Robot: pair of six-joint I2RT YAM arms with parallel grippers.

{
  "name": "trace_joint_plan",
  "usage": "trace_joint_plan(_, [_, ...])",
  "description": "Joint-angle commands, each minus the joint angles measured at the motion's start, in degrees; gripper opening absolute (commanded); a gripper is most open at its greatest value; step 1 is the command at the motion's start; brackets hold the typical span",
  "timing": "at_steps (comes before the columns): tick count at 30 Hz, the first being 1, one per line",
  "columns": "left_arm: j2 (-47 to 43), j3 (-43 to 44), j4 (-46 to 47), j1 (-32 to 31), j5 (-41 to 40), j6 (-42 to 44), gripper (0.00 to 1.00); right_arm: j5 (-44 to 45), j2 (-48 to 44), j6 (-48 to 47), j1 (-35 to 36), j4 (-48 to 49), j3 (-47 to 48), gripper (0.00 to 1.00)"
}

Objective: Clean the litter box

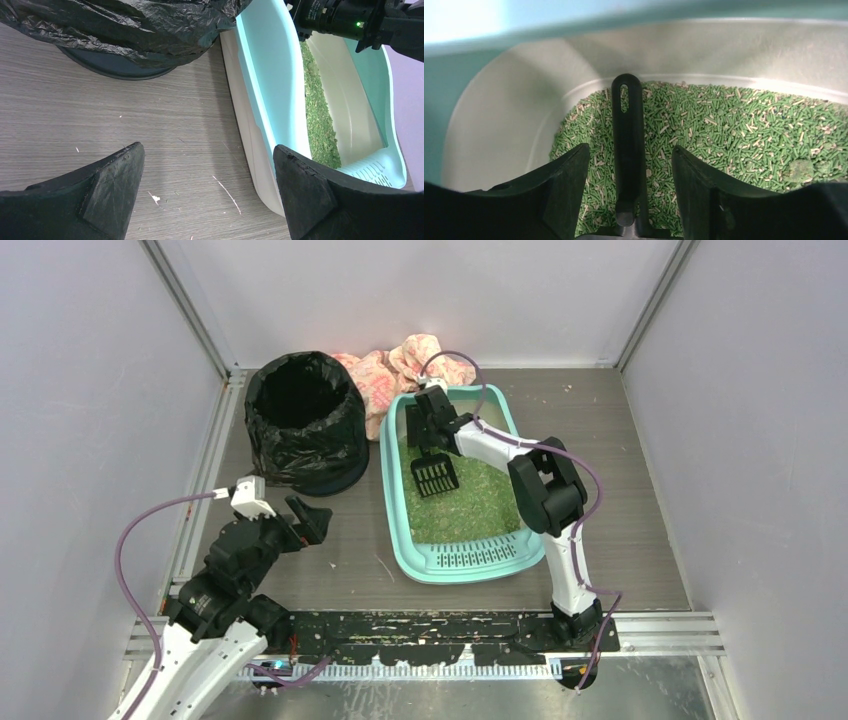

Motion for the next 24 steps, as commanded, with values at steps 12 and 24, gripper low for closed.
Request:
trace_joint_plan(12, [-2.1, 0.6, 0.9, -0.1, 0.7, 1.4, 1.00, 2.3, -1.5, 3.8, 0.0, 3.9, -3.5, 0.24])
trace_joint_plan(24, [-2.9, 0.1, 2.2, -0.1, 2.4, 1.7, 1.00, 8.5, -14.1, 2.3, 0.0, 4.5, -11.6, 0.01])
